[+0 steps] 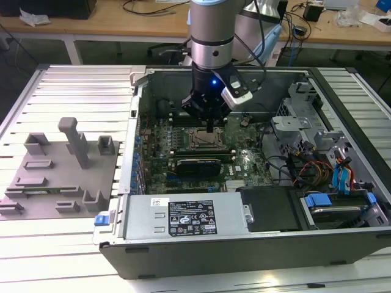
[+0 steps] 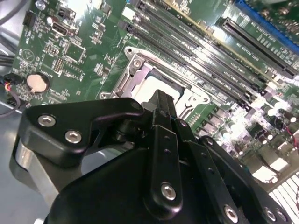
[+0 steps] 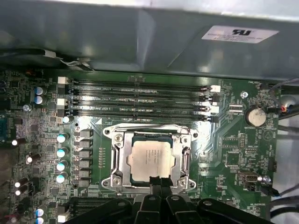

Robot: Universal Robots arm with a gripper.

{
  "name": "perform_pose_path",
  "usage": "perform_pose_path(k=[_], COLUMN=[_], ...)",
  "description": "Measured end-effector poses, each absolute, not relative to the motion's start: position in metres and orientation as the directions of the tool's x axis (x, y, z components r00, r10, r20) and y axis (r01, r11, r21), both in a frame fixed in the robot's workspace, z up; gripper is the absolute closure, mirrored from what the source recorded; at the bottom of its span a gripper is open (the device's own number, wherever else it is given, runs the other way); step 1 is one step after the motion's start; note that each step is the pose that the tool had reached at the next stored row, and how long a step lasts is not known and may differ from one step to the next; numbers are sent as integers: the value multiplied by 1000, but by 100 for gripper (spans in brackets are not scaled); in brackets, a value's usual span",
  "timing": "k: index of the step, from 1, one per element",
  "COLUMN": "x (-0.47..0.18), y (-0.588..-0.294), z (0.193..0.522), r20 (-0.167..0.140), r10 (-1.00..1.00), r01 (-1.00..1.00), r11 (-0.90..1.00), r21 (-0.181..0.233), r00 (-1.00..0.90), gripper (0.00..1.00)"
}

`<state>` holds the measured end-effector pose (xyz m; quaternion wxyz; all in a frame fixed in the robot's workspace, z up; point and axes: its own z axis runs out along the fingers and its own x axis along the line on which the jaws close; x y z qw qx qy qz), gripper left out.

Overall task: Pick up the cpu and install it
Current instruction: 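Install the second cpu locking lever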

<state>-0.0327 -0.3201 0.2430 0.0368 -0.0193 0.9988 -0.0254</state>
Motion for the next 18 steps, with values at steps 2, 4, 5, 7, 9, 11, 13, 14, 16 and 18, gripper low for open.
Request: perform_pose_path(k=[2,4,5,7,9,11,13,14,16,18], x=[-33,-33,-33,-33,-33,-33,-33,-33,-33,-33], y=[-320,-321,-322,-324,-328,-332,-336,-339,-342,-347], z=[246,247,247,247,247,247,247,247,247,247], r20=[-73,-73,-73,-73,-73,-73,-73,-73,-73,-73], r10=[-39,-37,-35,-32,-30,-27,-25,-24,-22,-19], r01=[-36,-33,-31,-28,-26,-24,-21,-20,-18,-15], r11=[998,998,998,998,998,998,998,998,998,999], r21=[-52,-52,-52,-53,-53,-53,-53,-53,-53,-53], r00=[-997,-997,-997,-997,-997,-997,-997,-997,-997,-997], gripper=[89,89,89,89,89,89,89,89,89,89])
